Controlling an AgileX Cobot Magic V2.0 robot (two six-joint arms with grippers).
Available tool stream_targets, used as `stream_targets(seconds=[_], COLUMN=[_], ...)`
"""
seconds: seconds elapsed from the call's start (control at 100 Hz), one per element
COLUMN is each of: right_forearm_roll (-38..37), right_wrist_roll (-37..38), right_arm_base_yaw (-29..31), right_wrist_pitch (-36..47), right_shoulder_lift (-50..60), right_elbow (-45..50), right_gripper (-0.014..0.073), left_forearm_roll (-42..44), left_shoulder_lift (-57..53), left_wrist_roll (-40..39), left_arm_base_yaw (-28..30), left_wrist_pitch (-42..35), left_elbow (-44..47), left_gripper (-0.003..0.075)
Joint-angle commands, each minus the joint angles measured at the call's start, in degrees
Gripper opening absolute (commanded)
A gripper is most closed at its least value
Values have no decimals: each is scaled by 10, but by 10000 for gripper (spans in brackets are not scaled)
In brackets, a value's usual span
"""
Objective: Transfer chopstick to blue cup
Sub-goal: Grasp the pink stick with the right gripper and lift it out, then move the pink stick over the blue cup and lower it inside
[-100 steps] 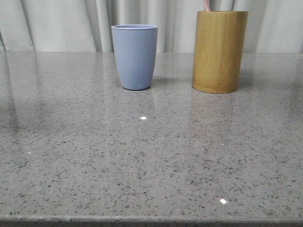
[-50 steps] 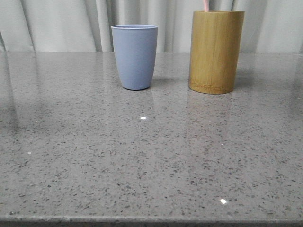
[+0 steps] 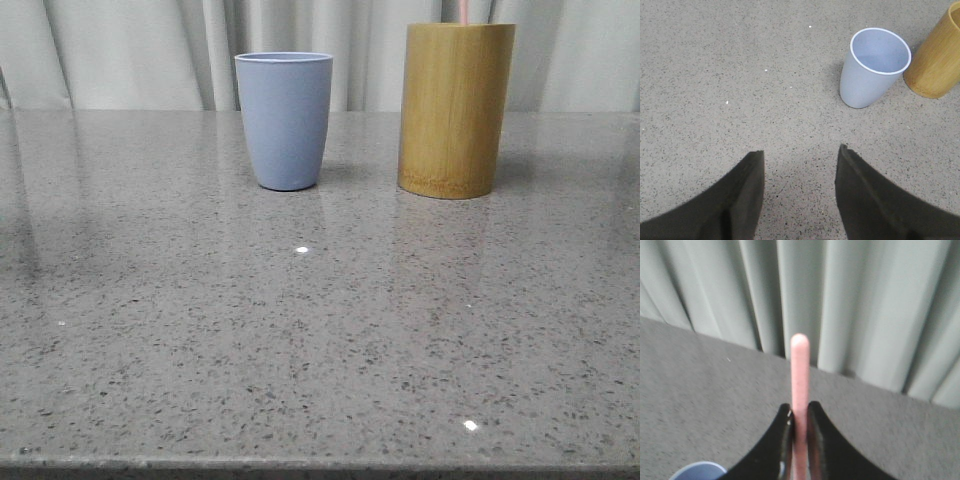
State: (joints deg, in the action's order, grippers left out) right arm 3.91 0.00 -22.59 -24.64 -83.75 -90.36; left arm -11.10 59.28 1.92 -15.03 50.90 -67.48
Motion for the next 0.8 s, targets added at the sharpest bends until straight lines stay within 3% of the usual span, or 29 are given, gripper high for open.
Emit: stream_targets(seconds=[0.0, 0.44, 0.79], right_forearm_roll=[-4, 0, 19], right_wrist_roll=[-20, -20, -20], right_arm_base_yaw=[-17, -111, -126], right_wrist_pitch=[59, 114, 149], right_shoulder_lift=[33, -10, -83], right_elbow=[-32, -86, -86], right_gripper=[-66, -66, -66], left_forearm_roll=[-7, -7, -7], left_shoulder_lift=[-10, -10, -10], left_wrist_roll=[-4, -4, -4], left_arm_base_yaw=[2, 2, 2], left_wrist_pitch=[-35, -34, -34], left_elbow=[-14, -14, -14], left_gripper=[323, 323, 323])
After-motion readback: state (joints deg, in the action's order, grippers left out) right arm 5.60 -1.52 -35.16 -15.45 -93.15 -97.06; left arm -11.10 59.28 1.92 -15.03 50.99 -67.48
